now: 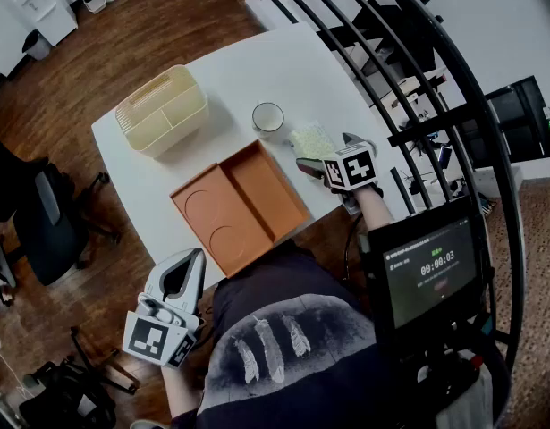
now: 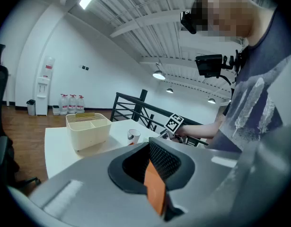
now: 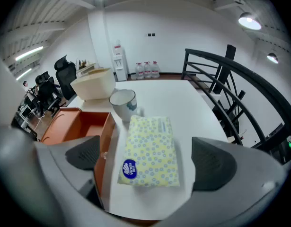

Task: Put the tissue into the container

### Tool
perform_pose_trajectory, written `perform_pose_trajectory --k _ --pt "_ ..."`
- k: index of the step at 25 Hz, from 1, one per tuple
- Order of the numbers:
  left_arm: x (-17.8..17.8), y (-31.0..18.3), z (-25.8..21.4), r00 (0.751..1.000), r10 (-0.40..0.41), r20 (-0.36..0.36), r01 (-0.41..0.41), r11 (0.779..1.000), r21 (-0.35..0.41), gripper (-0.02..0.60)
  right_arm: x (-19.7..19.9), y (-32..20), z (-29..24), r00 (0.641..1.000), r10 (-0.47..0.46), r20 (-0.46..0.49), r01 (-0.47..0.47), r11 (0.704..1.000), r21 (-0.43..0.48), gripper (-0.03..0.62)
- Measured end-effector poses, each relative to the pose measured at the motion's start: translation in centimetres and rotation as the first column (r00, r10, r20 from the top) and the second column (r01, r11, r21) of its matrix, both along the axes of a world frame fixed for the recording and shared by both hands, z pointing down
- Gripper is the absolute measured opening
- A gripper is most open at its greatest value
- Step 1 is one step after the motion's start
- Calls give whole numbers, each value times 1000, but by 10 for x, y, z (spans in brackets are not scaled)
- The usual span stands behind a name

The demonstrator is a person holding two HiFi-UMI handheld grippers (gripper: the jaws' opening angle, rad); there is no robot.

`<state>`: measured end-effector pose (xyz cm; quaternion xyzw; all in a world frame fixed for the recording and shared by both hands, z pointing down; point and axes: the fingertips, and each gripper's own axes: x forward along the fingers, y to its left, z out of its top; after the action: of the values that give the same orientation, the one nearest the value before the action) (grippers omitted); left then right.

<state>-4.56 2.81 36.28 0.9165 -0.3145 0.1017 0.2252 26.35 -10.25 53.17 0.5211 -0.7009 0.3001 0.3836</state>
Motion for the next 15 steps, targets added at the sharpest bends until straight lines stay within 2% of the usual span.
perform_pose_trajectory --k 8,11,12,14,15 --pt "-13 -1 14 1000 -13 7 13 1000 -1 3 13 -8 63 994 3 -105 -18 990 -143 598" --pt "-15 1 14 999 -36 8 36 999 -17 3 14 -8 73 995 -1 -96 -16 985 -175 598" --pt "-16 2 14 999 -40 9 40 999 -17 3 11 -7 77 997 -3 -79 -12 982 -188 586" --pt "-17 3 16 999 -38 10 38 999 -9 3 7 -6 80 999 -2 -54 -9 979 -206 505" --pt "-17 4 16 999 -36 10 37 999 -5 3 6 -6 81 999 -1 -52 -10 978 -207 497"
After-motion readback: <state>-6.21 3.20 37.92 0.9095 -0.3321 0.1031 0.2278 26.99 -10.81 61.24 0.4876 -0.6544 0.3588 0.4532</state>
